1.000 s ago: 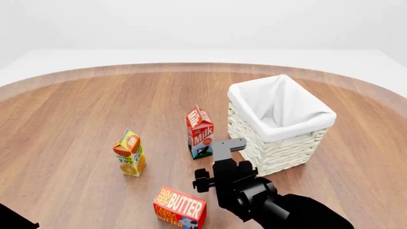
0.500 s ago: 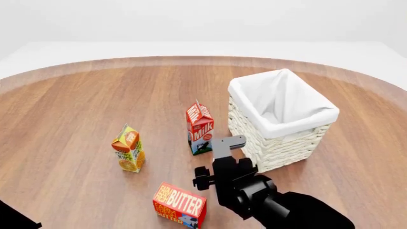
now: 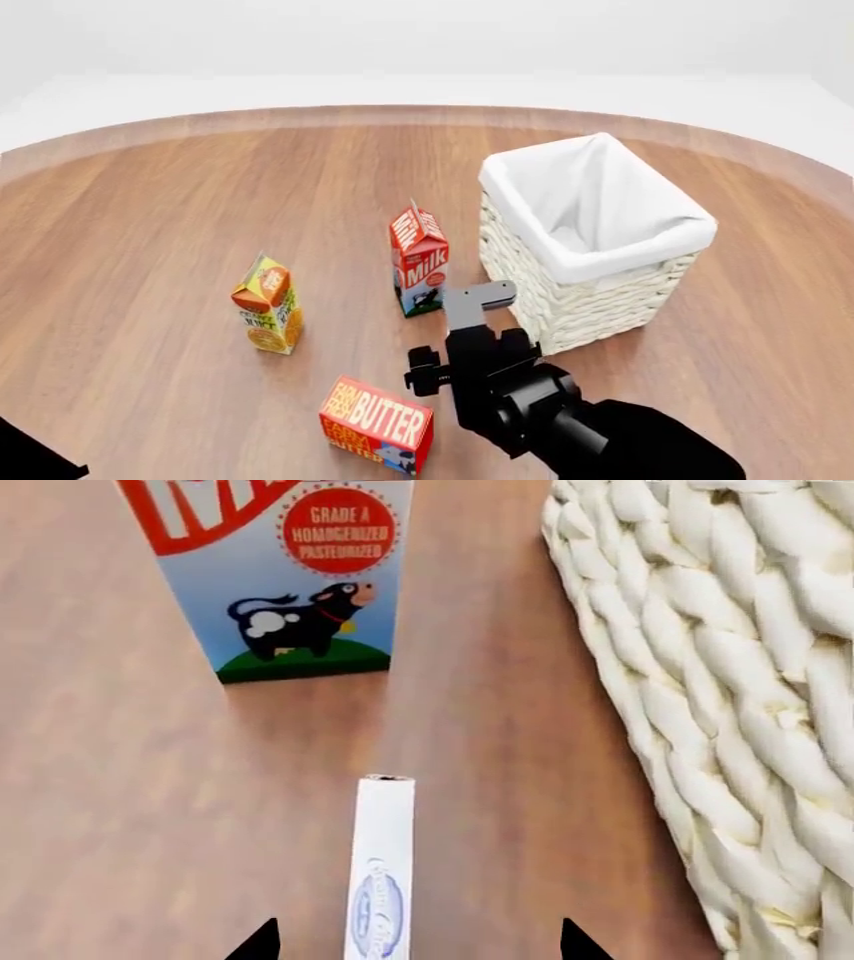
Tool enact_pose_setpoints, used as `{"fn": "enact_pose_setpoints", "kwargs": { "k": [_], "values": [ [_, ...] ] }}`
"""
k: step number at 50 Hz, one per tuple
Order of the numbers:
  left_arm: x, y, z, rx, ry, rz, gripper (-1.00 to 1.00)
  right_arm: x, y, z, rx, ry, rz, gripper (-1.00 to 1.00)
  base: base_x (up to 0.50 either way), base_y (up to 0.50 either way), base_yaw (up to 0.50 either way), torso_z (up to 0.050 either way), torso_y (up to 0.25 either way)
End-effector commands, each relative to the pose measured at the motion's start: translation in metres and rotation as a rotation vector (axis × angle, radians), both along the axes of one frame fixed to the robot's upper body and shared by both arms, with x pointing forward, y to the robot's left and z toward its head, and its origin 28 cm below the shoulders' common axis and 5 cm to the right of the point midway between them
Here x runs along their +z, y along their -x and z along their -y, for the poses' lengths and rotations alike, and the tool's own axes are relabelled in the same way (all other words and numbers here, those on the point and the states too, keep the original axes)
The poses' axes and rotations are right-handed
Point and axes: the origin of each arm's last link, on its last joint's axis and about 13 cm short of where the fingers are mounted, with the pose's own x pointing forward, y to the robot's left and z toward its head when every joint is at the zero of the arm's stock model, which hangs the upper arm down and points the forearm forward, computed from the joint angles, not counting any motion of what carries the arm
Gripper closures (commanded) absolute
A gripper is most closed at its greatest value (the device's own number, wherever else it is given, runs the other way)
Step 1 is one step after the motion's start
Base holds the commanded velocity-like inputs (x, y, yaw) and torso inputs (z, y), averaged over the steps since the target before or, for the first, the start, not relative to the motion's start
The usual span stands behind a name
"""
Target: Pick up the cream cheese box and the butter, and put them in the basket.
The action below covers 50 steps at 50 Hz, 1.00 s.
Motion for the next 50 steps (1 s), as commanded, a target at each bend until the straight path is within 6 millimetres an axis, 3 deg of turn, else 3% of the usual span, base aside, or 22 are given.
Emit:
{"fn": "enact_pose_setpoints", "kwargs": {
  "k": [1,50],
  "values": [
    [0.000,0.000,0.000,-0.001,0.003,0.002,-1.00,0.000,0.000,0.000,-0.001,0.000,-0.002,-1.00,0.00,0.00,0.00,0.000,-0.123],
    [0.011,0.005,0.008,-0.002,-0.002,0.010,-1.00,0.004,-0.003,0.001,-0.006,0.014,0.009,-1.00,0.00,0.00,0.00,0.000,-0.030]
  ]
}}
